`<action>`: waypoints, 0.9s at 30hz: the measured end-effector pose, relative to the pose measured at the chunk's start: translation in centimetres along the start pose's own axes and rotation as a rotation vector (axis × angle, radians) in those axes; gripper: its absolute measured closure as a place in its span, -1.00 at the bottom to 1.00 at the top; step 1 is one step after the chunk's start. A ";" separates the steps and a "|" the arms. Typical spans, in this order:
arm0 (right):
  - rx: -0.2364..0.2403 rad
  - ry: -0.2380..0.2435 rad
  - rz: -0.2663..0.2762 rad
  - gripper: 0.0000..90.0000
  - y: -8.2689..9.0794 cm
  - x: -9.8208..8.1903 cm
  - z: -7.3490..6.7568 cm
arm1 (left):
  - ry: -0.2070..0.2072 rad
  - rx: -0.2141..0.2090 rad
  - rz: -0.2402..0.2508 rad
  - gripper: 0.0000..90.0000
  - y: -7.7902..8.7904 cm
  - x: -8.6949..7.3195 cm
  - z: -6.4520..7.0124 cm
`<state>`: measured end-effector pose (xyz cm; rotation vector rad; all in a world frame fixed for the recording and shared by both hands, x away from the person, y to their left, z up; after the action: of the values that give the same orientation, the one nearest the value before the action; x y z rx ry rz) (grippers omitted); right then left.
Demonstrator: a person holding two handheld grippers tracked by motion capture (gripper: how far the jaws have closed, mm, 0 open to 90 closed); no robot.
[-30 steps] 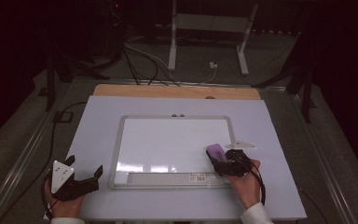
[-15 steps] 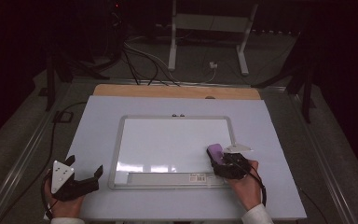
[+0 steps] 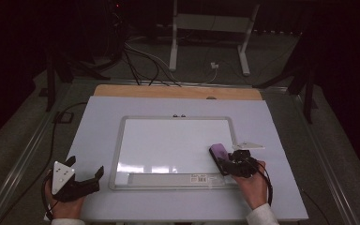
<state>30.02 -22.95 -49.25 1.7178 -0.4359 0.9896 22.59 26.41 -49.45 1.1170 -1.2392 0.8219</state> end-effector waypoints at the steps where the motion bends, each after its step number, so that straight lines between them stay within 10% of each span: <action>1: 0.002 -0.007 0.004 0.18 0.0 0.0 0.1 | 0.000 0.000 0.000 -0.99 0.0 0.0 0.0; 27: -0.065 -0.097 0.076 0.71 1.8 0.9 3.4 | -0.003 0.000 -0.001 -0.99 0.0 0.0 0.0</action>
<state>30.68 -26.54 -47.76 1.7061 -0.5935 0.9389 22.61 26.35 -49.48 1.1196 -1.2408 0.8197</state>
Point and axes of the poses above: each handheld gripper's, and its own axes: y roughly backward along the jaws, x roughly out of its top, z roughly to its right, the point moved 2 cm from there along -y, roughly forward along the jaws, and after that the axes turned 10 degrees about z, right-handed, at the moved point
